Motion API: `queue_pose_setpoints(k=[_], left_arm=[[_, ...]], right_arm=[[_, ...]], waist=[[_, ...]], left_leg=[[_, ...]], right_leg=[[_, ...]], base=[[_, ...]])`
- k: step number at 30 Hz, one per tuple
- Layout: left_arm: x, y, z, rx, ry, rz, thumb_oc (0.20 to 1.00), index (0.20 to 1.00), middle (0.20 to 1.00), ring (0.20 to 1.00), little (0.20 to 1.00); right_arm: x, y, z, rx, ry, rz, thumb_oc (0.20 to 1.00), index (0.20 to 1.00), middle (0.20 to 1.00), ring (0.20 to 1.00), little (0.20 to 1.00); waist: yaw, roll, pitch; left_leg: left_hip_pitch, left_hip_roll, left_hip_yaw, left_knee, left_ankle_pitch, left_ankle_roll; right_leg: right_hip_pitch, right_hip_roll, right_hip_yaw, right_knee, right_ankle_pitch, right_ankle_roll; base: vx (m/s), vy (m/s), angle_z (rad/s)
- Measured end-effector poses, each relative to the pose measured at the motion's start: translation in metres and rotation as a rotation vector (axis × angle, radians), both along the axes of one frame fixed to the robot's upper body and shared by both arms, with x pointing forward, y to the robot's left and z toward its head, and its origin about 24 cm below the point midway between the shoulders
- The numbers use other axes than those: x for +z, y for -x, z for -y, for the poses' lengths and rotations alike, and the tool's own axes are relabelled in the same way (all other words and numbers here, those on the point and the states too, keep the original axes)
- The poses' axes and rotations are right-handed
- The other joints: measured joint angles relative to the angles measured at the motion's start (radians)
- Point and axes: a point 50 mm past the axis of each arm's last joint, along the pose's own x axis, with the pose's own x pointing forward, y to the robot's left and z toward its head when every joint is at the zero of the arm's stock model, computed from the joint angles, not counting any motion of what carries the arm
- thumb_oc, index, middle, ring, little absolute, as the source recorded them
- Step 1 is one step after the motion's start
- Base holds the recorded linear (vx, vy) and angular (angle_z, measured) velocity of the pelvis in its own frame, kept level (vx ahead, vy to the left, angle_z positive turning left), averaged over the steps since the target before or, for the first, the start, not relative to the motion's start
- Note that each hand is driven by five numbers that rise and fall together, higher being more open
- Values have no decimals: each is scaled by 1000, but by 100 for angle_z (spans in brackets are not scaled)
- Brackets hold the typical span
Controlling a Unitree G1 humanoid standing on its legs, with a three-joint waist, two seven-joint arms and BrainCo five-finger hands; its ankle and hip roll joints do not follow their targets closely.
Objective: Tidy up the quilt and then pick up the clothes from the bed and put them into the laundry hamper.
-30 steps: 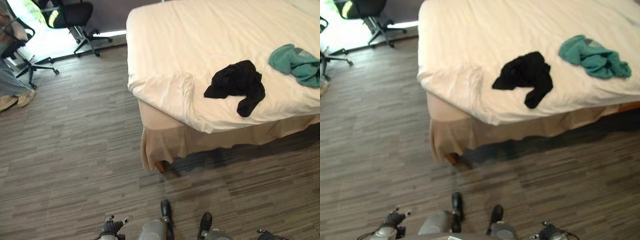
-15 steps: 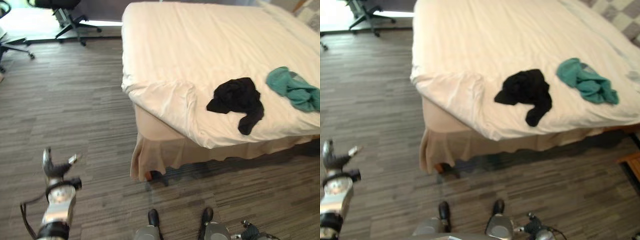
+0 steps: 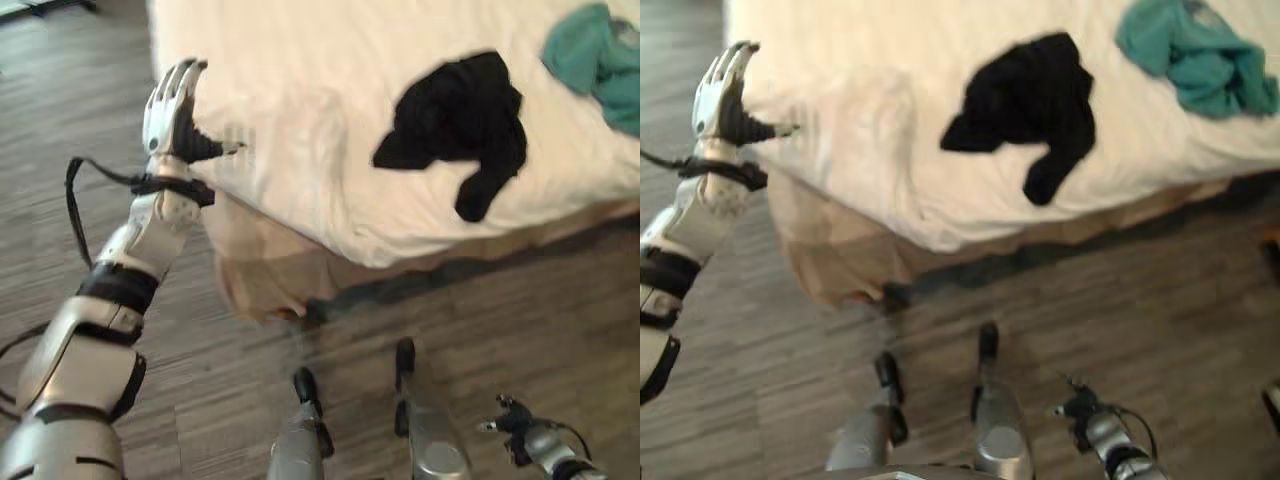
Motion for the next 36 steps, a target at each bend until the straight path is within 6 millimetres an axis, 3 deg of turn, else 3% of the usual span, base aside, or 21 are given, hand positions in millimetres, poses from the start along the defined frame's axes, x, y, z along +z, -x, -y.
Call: queue_pose_setpoints(k=[3,6,7,10,15,17,18,19,20,22,23,24,25,27,28,29,30,31,32,34,36], left_arm=[[15,-15,5,78,-197,-49,1000,1000,1000,1000,1000],[6,-21,4,124,-200,-102,1000,1000,1000,1000,1000],[2,-25,9,130,-178,-120,200,200,200,200,200],[-15,-28,5,166,-236,-212,200,200,200,200,200],[-70,-21,-5,184,-210,-376,200,200,200,200,200],[-93,-13,-16,203,-165,-447,871,871,871,871,871],[-118,-2,-27,219,-78,-493,1000,1000,1000,1000,1000],[-153,14,-36,242,-34,-580,1000,1000,1000,1000,1000],[-172,25,-41,254,-19,-629,1000,1000,1000,1000,1000],[-234,76,-66,350,139,-782,1000,1000,1000,1000,1000],[-253,95,-73,391,179,-837,1000,1000,1000,1000,1000],[-281,128,-84,455,207,-947,1000,1000,1000,1000,1000],[-293,145,-88,485,215,-1000,1000,1000,1000,1000,1000],[-337,222,-100,617,233,-1241,1000,1000,1000,1000,1000],[-347,243,-99,639,249,-1285,1000,1000,1000,1000,1000],[-359,270,-96,660,241,-1377,1000,1000,1000,1000,1000],[-374,317,-91,704,252,-1498,1000,1000,1000,1000,1000],[-383,353,-84,764,294,-1582,1000,1000,1000,1000,1000],[-388,374,-78,793,304,-1656,1000,1000,1000,1000,1000],[-395,407,-63,815,329,-1753,1000,1000,1000,1000,1000],[-397,416,-55,803,326,-1788,1000,1000,1000,1000,1000]], right_arm=[[5,-12,-1,-9,-4,41,1000,1000,1000,1000,1000],[5,-14,-4,11,-4,41,1000,1000,1000,1000,1000],[4,-12,-4,6,-8,36,1000,1000,1000,1000,1000],[5,-14,-5,6,-17,46,1000,1000,1000,1000,1000],[7,-16,-5,6,-22,59,1000,1000,1000,1000,1000],[10,-22,-4,6,-20,74,1000,1000,1000,1000,1000],[11,-20,-1,-9,-17,74,1000,1000,1000,1000,1000],[10,-16,2,-10,-14,70,1000,1000,1000,1000,1000],[12,-18,1,2,-15,84,1000,1000,1000,1000,1000],[25,-22,3,70,-10,151,1000,1000,1000,1000,1000],[27,-20,5,83,-7,162,1000,1000,1000,1000,1000],[40,-32,4,143,9,218,1000,1000,1000,1000,1000],[44,-34,3,176,19,234,1000,1000,1000,1000,1000],[67,-56,-3,282,46,320,1000,1000,1000,1000,1000],[77,-61,-5,332,57,355,1000,1000,1000,1000,1000],[82,-63,-5,352,61,384,912,912,912,912,912],[98,-81,-11,381,65,450,200,200,200,200,200],[120,-97,-21,439,67,540,200,200,200,200,200],[136,-106,-30,478,57,616,200,200,200,200,200],[170,-129,-51,555,44,759,200,200,200,200,200],[196,-149,-70,615,43,857,200,200,200,200,200]], waist=[[-39,10,69],[-64,27,89],[-62,37,93],[-51,44,92],[-43,60,76],[-38,66,51],[-45,70,38],[-46,81,-8],[-40,87,-45],[-29,100,-114],[-28,99,-131],[-10,99,-156],[-7,95,-162],[31,76,-167],[34,69,-170],[46,58,-177],[79,42,-181],[103,29,-183],[108,20,-185],[136,-4,-188],[178,-7,-186]], left_leg=[[-27,0,34,-1,3,-1],[-35,7,56,-1,0,-5],[-30,14,61,-1,1,-6],[11,20,83,-1,1,-6],[78,28,89,-2,-17,-24],[85,29,87,-5,-23,-24],[113,37,83,-9,-33,-28],[124,44,85,-9,-41,-32],[122,47,83,-10,-47,-33],[161,55,76,-10,-56,-39],[174,58,77,-9,-58,-41],[181,58,74,-9,-59,-39],[182,57,69,-9,-61,-33],[174,50,41,-10,-55,-24],[179,48,37,-9,-53,-21],[180,44,26,-8,-50,-17],[171,43,16,-10,-53,-23],[170,39,16,-10,-54,-23],[169,37,16,-10,-51,-19],[149,35,8,-9,-42,-9],[120,33,-15,-9,-24,0]], right_leg=[[-54,0,18,1,29,-20],[-74,10,33,0,36,-29],[-72,17,31,1,36,-30],[-45,26,31,1,36,-30],[21,35,22,0,19,-52],[29,33,21,0,17,-50],[55,36,20,0,12,-53],[70,42,22,0,7,-58],[70,44,17,0,2,-62],[119,53,5,0,-11,-61],[130,54,5,-1,-13,-61],[143,51,-5,-1,-21,-56],[146,48,-10,-1,-22,-57],[158,36,-34,-1,-22,-57],[160,34,-36,-1,-22,-57],[165,30,-43,-2,-22,-57],[173,25,-59,-1,-26,-54],[173,19,-59,-1,-24,-51],[174,15,-63,-2,-23,-50],[167,5,-91,-2,-21,-48],[166,0,-117,-1,-19,-44]], base=[[-44,-17,-38],[51,-5,-28],[5,-9,-18],[10,-11,-19],[-2,-12,-2],[88,13,-3],[87,29,-7],[87,29,-4],[106,31,2],[76,20,10],[47,3,15],[50,4,17],[86,34,30],[50,43,32],[6,35,28],[4,61,33],[-41,36,31],[-60,25,28],[-60,1,26],[-130,-25,42],[-211,-40,45]])
